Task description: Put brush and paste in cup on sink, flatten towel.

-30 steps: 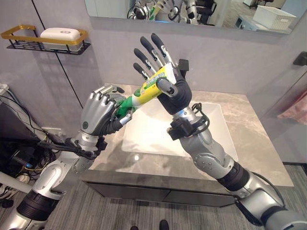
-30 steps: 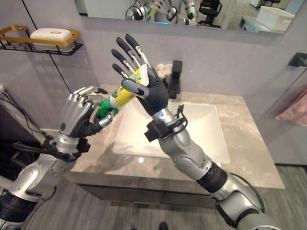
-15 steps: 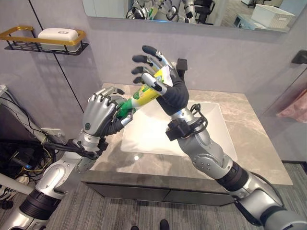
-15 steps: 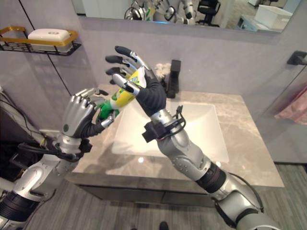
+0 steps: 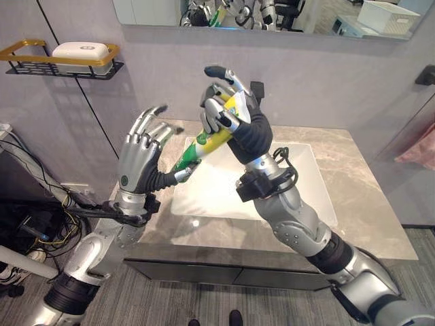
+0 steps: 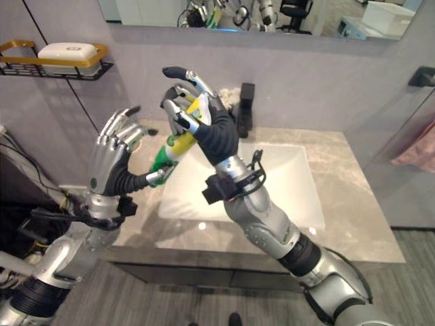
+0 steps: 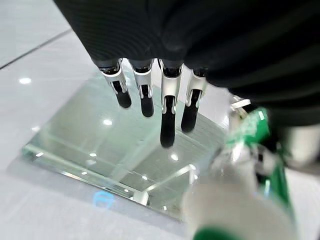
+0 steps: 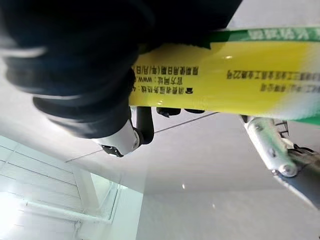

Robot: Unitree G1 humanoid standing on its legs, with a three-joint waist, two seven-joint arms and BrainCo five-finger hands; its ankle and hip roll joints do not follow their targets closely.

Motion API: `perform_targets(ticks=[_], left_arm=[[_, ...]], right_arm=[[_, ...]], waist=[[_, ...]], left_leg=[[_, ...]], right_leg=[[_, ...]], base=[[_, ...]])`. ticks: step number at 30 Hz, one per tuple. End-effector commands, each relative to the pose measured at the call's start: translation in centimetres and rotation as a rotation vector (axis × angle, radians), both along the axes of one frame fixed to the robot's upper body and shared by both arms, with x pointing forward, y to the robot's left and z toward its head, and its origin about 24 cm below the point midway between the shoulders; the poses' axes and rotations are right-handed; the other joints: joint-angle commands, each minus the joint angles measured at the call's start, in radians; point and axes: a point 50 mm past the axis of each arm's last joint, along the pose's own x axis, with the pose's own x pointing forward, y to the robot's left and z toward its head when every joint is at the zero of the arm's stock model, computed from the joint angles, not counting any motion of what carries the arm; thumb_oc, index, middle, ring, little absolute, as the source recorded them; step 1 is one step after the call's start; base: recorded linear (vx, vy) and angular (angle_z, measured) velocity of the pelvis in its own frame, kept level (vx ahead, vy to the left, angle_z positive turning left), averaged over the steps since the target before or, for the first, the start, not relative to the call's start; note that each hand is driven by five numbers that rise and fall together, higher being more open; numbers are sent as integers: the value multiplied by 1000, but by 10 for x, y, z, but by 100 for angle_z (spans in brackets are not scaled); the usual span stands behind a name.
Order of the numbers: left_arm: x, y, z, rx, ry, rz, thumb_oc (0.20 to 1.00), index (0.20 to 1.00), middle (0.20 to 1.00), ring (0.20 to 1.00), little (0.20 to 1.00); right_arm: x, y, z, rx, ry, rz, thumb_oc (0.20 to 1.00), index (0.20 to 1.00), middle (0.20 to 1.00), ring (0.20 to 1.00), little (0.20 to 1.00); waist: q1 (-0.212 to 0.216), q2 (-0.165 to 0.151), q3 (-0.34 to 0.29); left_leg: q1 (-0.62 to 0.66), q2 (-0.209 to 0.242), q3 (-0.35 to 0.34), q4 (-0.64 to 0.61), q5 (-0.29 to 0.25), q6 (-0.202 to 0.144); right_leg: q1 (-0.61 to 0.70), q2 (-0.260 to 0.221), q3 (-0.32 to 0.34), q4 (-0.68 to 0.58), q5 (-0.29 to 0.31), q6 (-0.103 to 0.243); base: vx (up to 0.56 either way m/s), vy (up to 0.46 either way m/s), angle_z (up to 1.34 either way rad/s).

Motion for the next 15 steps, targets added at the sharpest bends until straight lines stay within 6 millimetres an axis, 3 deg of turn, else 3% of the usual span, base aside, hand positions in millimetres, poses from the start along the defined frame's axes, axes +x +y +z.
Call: perform_targets(ticks=[1, 4, 5, 9, 10, 15], left_arm=[[-1, -5, 16, -138, -15, -125, 1000, 1000, 1000, 1000, 1000], [-1, -9, 16, -191, 4, -170, 1000, 1000, 1000, 1000, 1000], [7, -10, 10, -283, 57, -183, 1000, 1000, 1000, 1000, 1000], [6, -12, 16, -288, 59, -211, 1000, 1000, 1000, 1000, 1000], [-12, -23, 42, -273, -52, -305, 1000, 1000, 1000, 1000, 1000], [-10, -7, 52, -284, -149, -221, 1000, 1000, 1000, 1000, 1000]], right_arm=[[-7, -12, 35, 226, -127, -87, 200, 200, 200, 200, 200], [-4, -11, 37, 249, -111, -112, 200, 200, 200, 200, 200], [0, -1, 39, 264, -90, -99, 200, 200, 200, 200, 200], [1, -6, 51, 307, -116, -129, 200, 200, 200, 200, 200], [-2, -12, 56, 315, -152, -147, 200, 200, 200, 200, 200], [1, -18, 63, 349, -173, -213, 200, 200, 200, 200, 200]], waist=[[6, -52, -58], [9, -52, -54], [14, -54, -50], [20, -54, -48], [26, -52, -45], [38, -52, -45]], left_leg=[[1, 69, -51, 6, -22, -64], [-2, 67, -55, 6, -21, -63], [-5, 67, -58, 6, -19, -62], [-8, 64, -62, 6, -19, -60], [-12, 62, -67, 6, -12, -59], [-18, 58, -78, 6, -19, -60]], right_leg=[[7, -150, -3, 12, -10, 129], [8, -152, -5, 12, -9, 129], [8, -153, -8, 13, -9, 127], [8, -154, -11, 13, -9, 127], [5, -155, -13, 14, -4, 127], [8, -159, -25, 13, -13, 129]], base=[[36, 3, 2], [12, 1, 1], [0, 0, 0], [6, -2, 4], [9, 0, 5], [26, 11, 13]])
